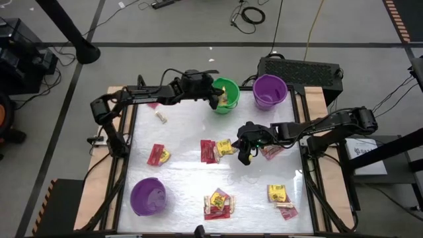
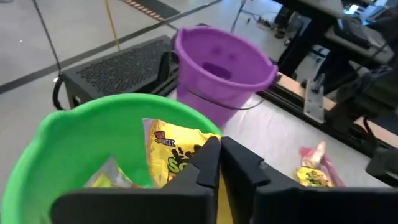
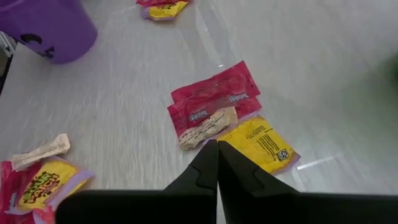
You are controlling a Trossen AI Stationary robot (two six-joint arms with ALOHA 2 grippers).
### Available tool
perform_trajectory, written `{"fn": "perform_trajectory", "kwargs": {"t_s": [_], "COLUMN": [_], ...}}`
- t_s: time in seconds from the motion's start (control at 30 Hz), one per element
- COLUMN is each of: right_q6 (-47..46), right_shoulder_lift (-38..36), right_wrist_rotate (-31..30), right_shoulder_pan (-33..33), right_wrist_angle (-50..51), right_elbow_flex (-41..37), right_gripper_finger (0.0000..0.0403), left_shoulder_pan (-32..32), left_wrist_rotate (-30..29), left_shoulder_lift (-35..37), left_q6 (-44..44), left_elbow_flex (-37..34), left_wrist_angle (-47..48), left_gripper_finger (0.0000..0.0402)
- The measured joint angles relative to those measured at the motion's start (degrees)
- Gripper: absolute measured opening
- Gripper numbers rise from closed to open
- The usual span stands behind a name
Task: Sort candy by brand, put in halloween buckets
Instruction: Put the yellow candy into the green bucket
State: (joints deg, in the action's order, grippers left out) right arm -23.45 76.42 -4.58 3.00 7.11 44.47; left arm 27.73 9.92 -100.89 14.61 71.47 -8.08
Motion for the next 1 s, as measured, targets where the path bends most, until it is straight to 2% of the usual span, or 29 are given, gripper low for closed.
{"fn": "perform_trajectory", "kwargs": {"t_s": [0.2,0.3,0.43,0.53,0.63,0.7,0.77,0.83,0.9,1.0], "right_q6": [0.05,-0.83,-7.74,-13.32,-19.90,-25.18,-30.45,-35.88,-40.17,-46.55], "right_shoulder_lift": [0.00,0.00,0.00,0.00,0.00,-0.02,-0.02,-0.02,0.07,0.11], "right_wrist_rotate": [0.70,5.07,11.80,19.49,26.67,28.56,28.90,28.71,27.38,22.21], "right_shoulder_pan": [0.50,0.48,0.61,2.06,5.72,8.96,12.46,15.61,18.33,21.61], "right_wrist_angle": [0.71,0.92,1.03,1.65,4.57,8.65,13.29,18.22,22.64,27.93], "right_elbow_flex": [0.00,0.00,0.00,0.00,0.00,0.00,0.00,0.00,0.00,0.00], "right_gripper_finger": [0.0000,0.0000,0.0000,0.0000,0.0000,0.0000,0.0000,0.0000,0.0000,0.0000], "left_shoulder_pan": [0.00,0.33,0.80,0.68,-0.74,-2.66,-4.91,-7.32,-9.98,-13.57], "left_wrist_rotate": [-0.25,-0.27,0.30,7.09,20.49,26.91,30.87,31.92,30.80,27.25], "left_shoulder_lift": [-0.12,0.33,1.29,2.32,3.28,3.36,3.34,3.36,3.36,3.33], "left_q6": [-0.36,-0.27,3.22,7.44,7.54,7.33,7.15,6.07,3.52,-1.55], "left_elbow_flex": [1.00,1.53,2.90,4.57,5.22,5.22,5.19,5.19,5.17,5.12], "left_wrist_angle": [-0.12,0.93,4.98,5.80,6.18,6.71,6.98,7.66,8.28,8.34], "left_gripper_finger": [0.0086,0.0117,0.0149,0.0160,0.0160,0.0158,0.0154,0.0151,0.0149,0.0148]}}
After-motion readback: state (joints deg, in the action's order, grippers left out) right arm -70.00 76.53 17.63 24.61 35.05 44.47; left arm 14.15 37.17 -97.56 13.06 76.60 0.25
